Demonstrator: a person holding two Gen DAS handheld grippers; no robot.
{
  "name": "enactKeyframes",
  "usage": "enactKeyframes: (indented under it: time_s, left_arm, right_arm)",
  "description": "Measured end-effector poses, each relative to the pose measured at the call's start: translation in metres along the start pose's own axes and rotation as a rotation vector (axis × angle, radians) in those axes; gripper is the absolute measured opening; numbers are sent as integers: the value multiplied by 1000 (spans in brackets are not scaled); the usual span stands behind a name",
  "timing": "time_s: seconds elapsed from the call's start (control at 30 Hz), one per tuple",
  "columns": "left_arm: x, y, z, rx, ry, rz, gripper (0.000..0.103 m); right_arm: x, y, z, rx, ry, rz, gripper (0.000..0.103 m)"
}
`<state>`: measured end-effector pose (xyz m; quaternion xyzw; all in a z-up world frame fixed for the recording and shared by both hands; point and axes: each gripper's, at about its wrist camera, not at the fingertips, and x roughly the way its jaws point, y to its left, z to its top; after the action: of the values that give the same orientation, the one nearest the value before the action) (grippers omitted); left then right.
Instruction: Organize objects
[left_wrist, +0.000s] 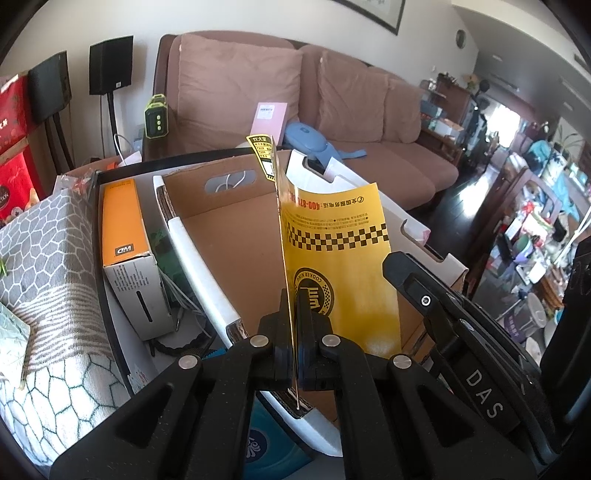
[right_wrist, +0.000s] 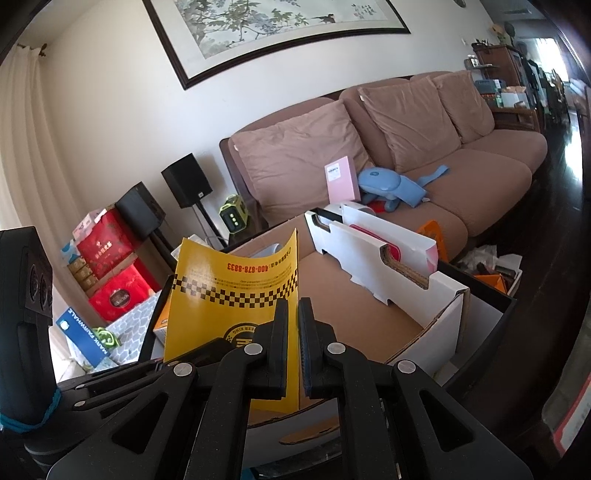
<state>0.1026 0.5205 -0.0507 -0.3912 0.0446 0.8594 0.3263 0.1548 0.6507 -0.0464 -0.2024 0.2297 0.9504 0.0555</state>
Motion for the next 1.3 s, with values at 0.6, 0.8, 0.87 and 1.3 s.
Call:
enactKeyframes:
  time_s: [0.6,0.8,0.87,1.3]
  left_arm:
    - [3,4,2,-7,21,10,1]
    - [3,5,3,-18,32,26,7]
    - [2,5,3,-19,30,29,12]
    - [-5,1,6,-26,45,27,38]
  right_arm:
    - [1,2,2,-2,2,-5,6]
    - [2,2,3,0,3,-5,6]
    - [2,1,2,0,3,-5,6]
    - [-2,-5,5,33,-9,-12,3]
